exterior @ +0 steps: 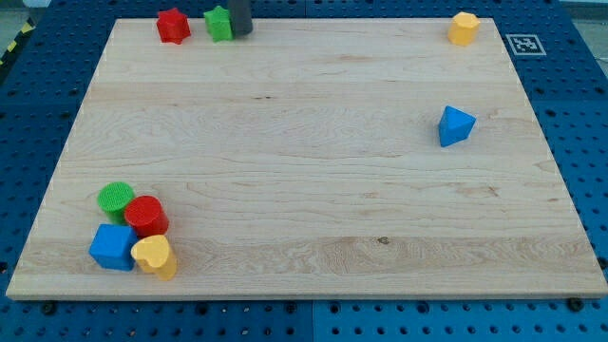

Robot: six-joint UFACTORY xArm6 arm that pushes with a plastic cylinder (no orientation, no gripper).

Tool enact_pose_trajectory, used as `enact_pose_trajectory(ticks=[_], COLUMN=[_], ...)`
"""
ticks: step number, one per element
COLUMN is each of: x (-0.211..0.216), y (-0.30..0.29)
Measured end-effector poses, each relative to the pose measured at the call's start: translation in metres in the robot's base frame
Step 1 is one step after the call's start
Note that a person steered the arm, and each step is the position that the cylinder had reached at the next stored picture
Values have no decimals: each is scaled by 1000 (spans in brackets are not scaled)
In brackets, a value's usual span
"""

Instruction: Move the yellow hexagon below the green star

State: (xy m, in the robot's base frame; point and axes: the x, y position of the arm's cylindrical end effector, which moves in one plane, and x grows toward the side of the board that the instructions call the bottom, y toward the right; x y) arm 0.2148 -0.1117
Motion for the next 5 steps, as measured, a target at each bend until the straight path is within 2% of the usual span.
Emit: enact_pose_trajectory(ticks=[1,2,4,5], x=[0,0,26,67], y=[-20,6,213,307])
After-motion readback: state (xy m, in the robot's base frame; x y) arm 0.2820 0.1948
